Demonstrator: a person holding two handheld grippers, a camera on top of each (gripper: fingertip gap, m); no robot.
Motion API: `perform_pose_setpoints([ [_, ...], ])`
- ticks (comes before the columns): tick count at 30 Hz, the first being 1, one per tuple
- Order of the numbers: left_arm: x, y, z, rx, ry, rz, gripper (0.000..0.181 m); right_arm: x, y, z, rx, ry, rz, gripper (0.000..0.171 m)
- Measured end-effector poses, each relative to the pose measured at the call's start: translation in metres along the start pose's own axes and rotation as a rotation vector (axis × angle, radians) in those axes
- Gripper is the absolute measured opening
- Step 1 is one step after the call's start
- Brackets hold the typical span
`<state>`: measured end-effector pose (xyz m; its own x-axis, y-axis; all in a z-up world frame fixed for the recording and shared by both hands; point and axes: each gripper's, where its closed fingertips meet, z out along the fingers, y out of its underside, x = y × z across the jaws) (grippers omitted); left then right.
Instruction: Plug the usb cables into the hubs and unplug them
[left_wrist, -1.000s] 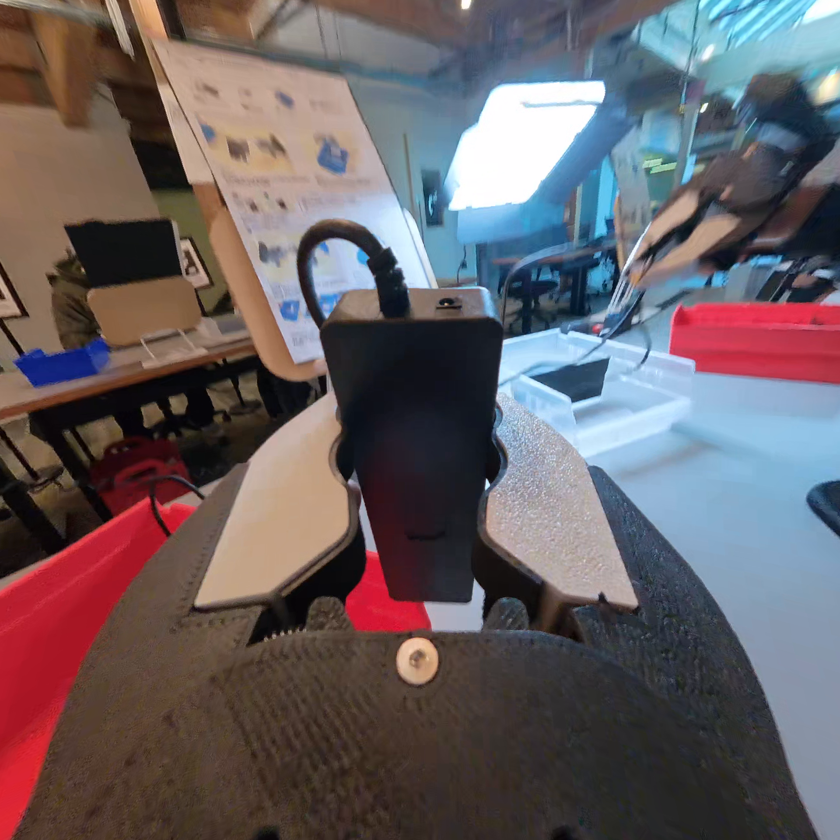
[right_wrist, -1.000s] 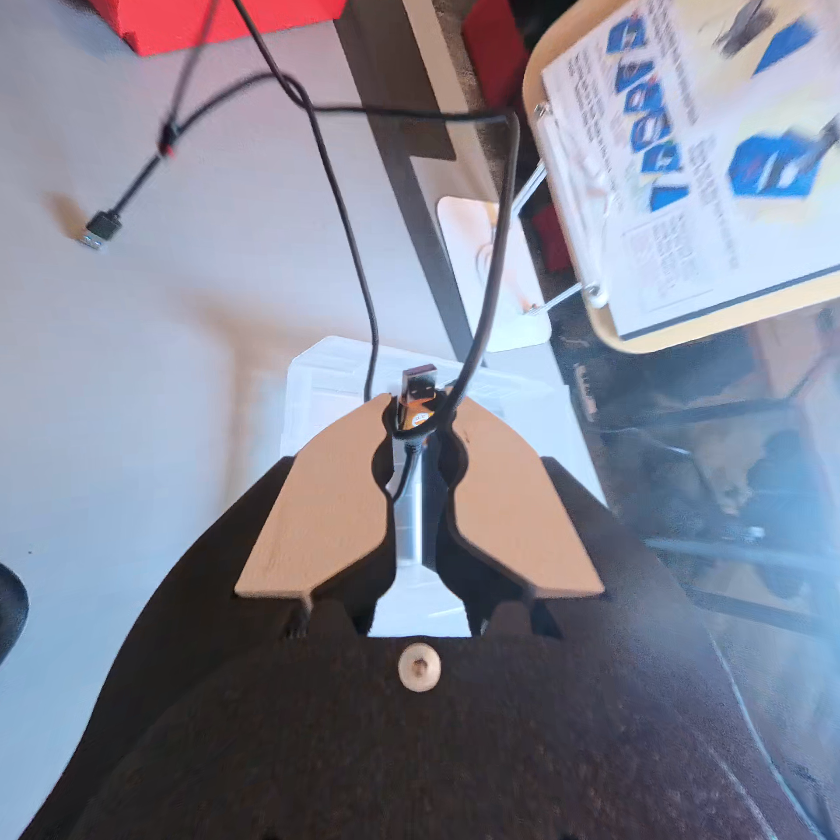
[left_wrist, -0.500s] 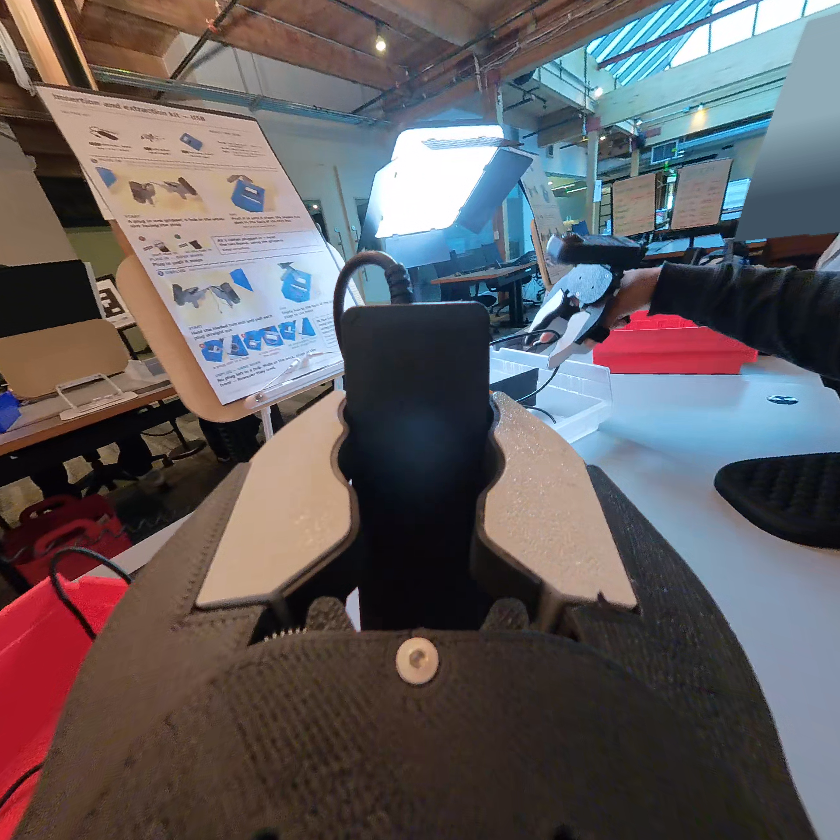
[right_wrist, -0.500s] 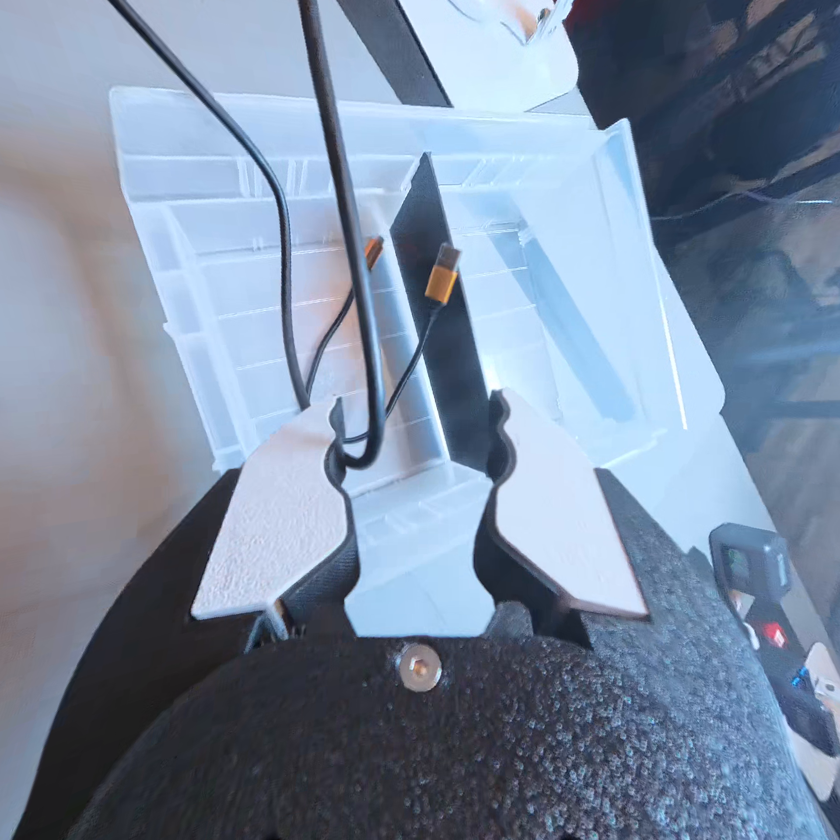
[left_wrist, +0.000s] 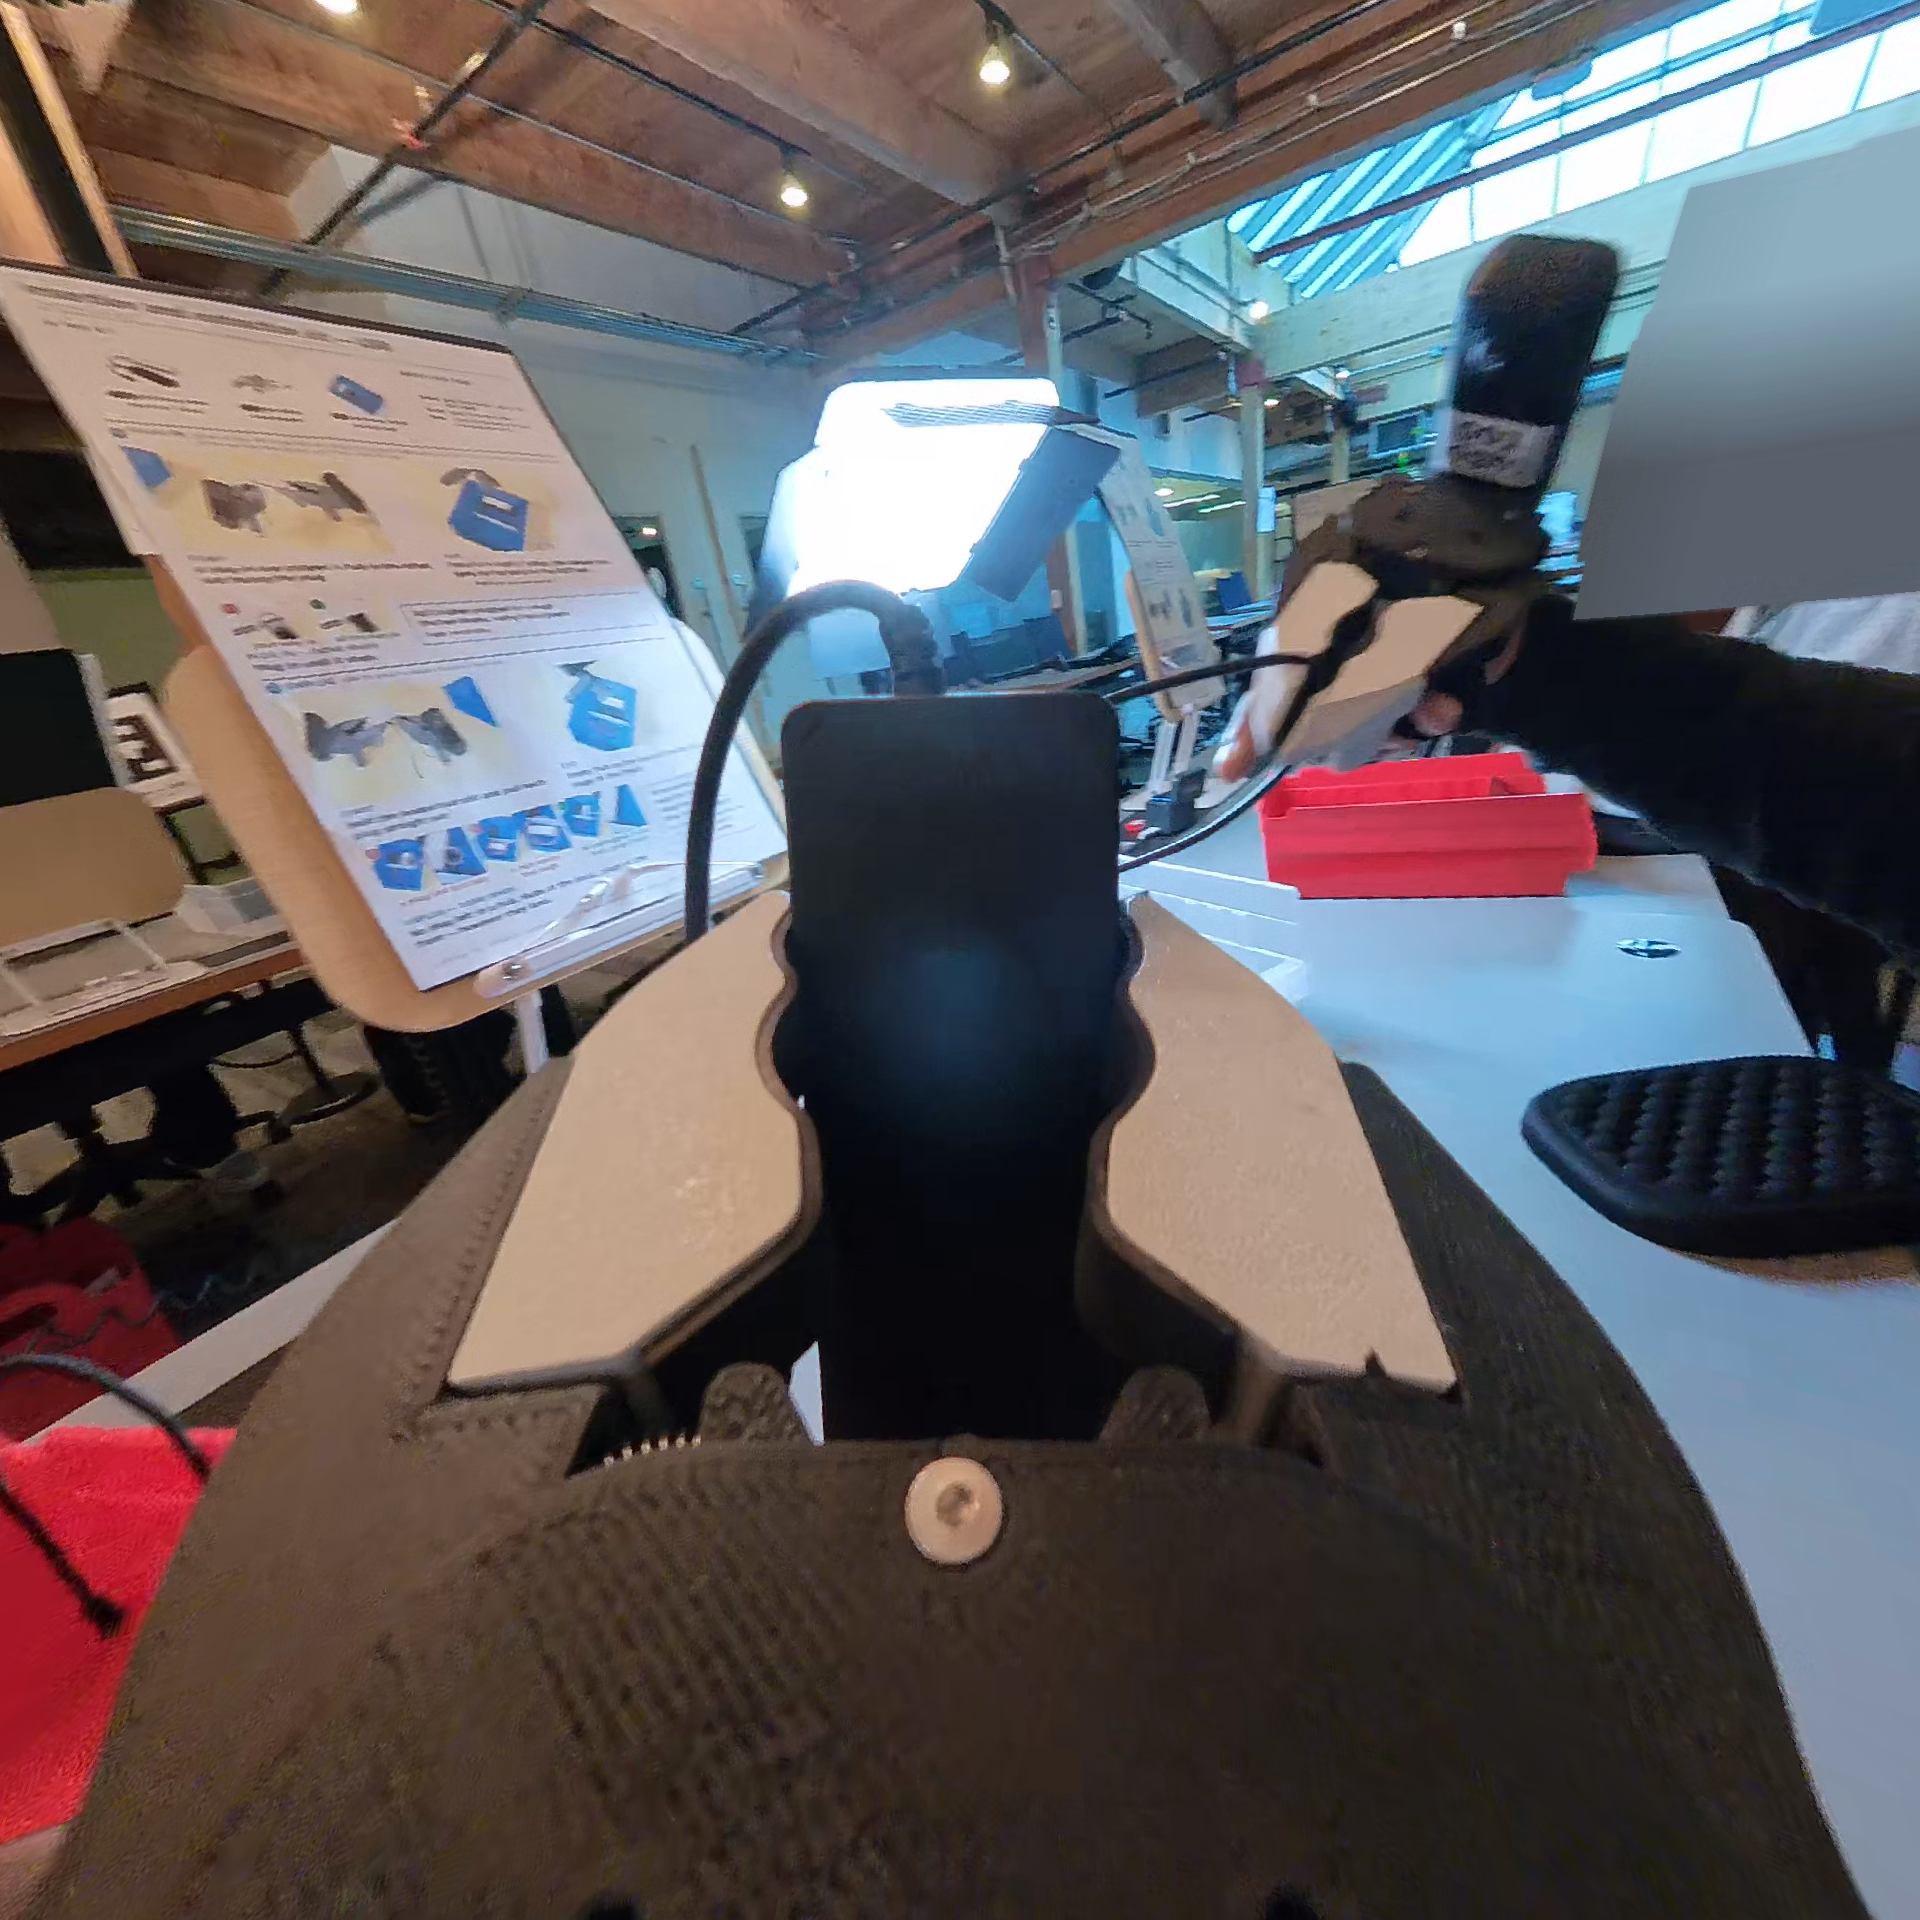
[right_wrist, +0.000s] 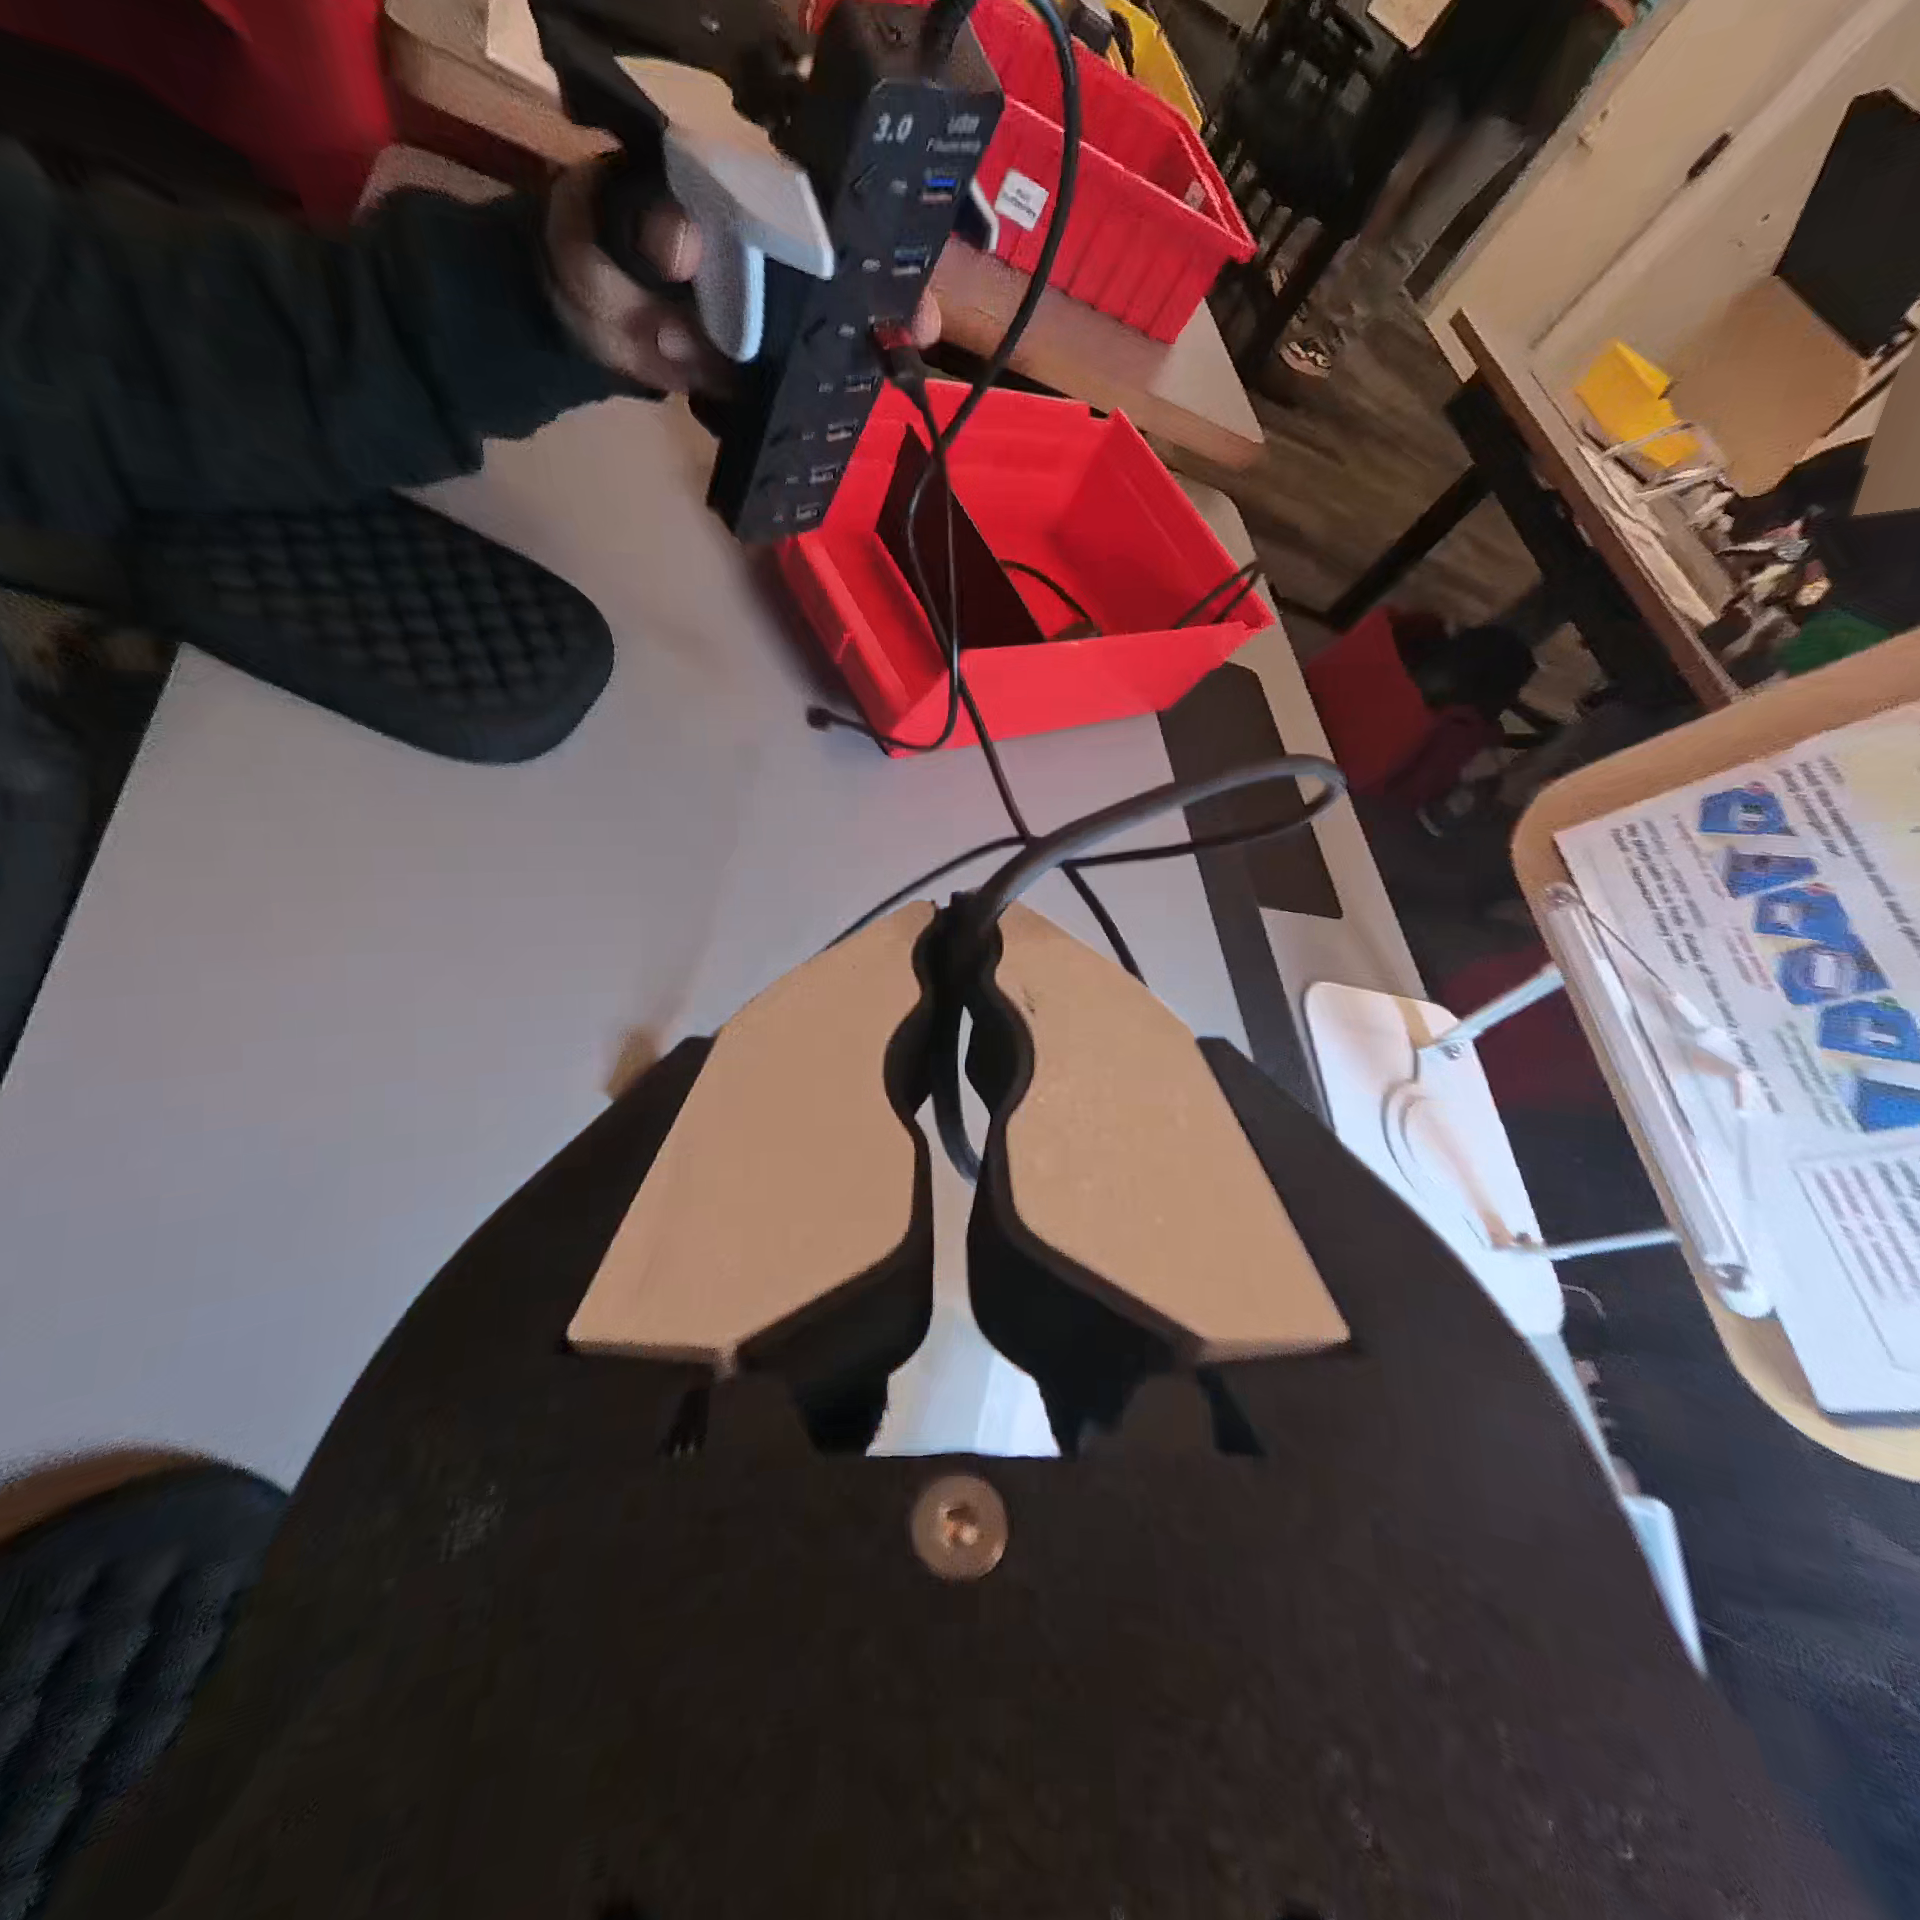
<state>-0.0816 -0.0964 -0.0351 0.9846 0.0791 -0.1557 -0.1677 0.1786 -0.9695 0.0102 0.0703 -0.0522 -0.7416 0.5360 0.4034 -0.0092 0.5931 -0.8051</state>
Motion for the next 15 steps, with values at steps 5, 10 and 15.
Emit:
perform_pose_setpoints([
  [5, 0.035, 0.007, 0.01, -0.039, 0.22, -0.114, 0.055, 0.091, 0.095, 0.032, -0.457, 0.275, 0.064, 0.024],
  [10, 0.068, 0.024, 0.019, -0.094, 0.424, -0.217, 0.055, 0.138, 0.136, 0.046, -0.702, 0.21, -0.008, 0.031],
  [15, 0.077, 0.046, 0.034, -0.134, 0.436, -0.258, 0.056, 0.15, 0.097, 0.064, -0.629, 0.17, 0.011, 0.054],
])
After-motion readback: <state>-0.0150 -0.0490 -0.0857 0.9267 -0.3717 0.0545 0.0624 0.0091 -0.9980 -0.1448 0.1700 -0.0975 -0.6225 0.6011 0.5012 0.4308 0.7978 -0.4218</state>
